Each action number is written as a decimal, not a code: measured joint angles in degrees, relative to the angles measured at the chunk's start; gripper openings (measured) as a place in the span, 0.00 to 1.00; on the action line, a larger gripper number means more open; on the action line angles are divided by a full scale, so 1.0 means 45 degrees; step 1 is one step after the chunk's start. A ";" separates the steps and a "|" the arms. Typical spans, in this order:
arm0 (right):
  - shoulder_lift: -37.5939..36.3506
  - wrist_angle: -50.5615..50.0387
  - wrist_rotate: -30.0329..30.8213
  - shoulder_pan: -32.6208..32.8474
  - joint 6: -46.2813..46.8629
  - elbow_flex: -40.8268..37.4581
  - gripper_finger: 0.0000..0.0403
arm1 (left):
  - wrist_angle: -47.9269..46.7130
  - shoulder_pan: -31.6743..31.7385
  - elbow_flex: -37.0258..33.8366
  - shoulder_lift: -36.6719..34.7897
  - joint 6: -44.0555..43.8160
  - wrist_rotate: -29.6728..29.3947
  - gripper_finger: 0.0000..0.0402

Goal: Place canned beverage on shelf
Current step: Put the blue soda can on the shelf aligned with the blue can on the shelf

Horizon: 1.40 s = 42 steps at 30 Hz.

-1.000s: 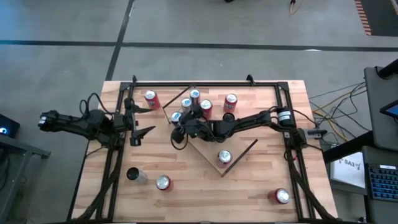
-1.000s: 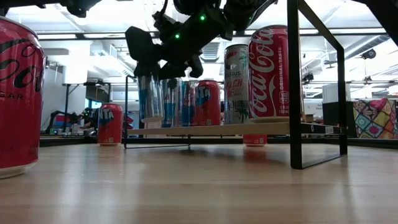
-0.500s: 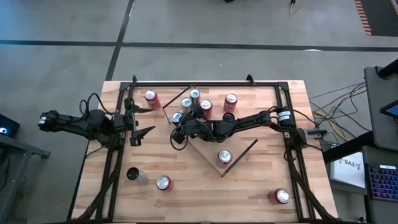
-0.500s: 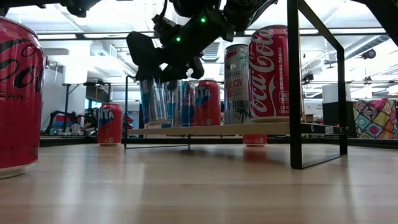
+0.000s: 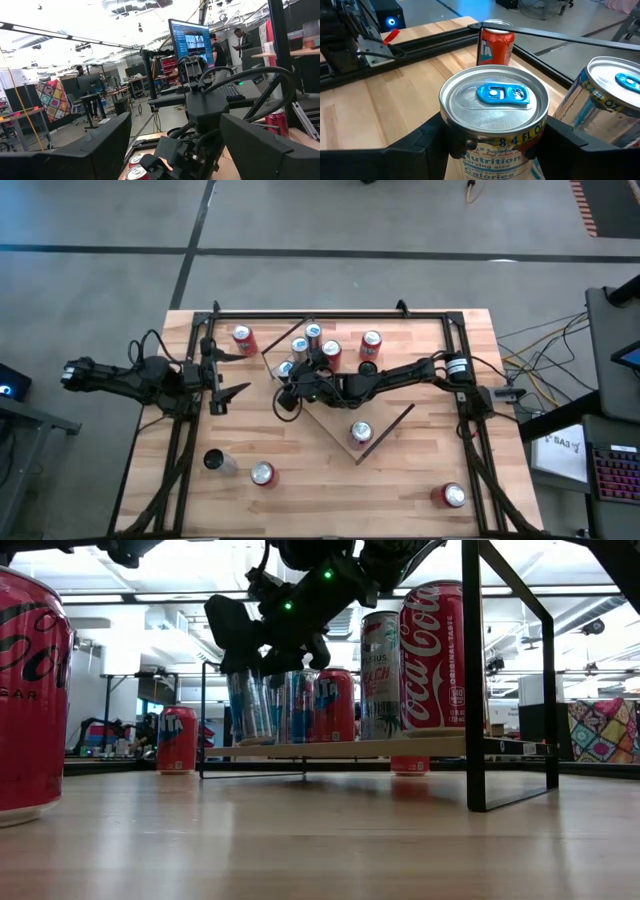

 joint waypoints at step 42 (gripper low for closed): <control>-0.0821 -0.0554 0.0323 0.0000 -0.0021 0.0005 0.68 | -0.0005 -0.0001 0.0000 0.0005 0.0003 0.0000 0.72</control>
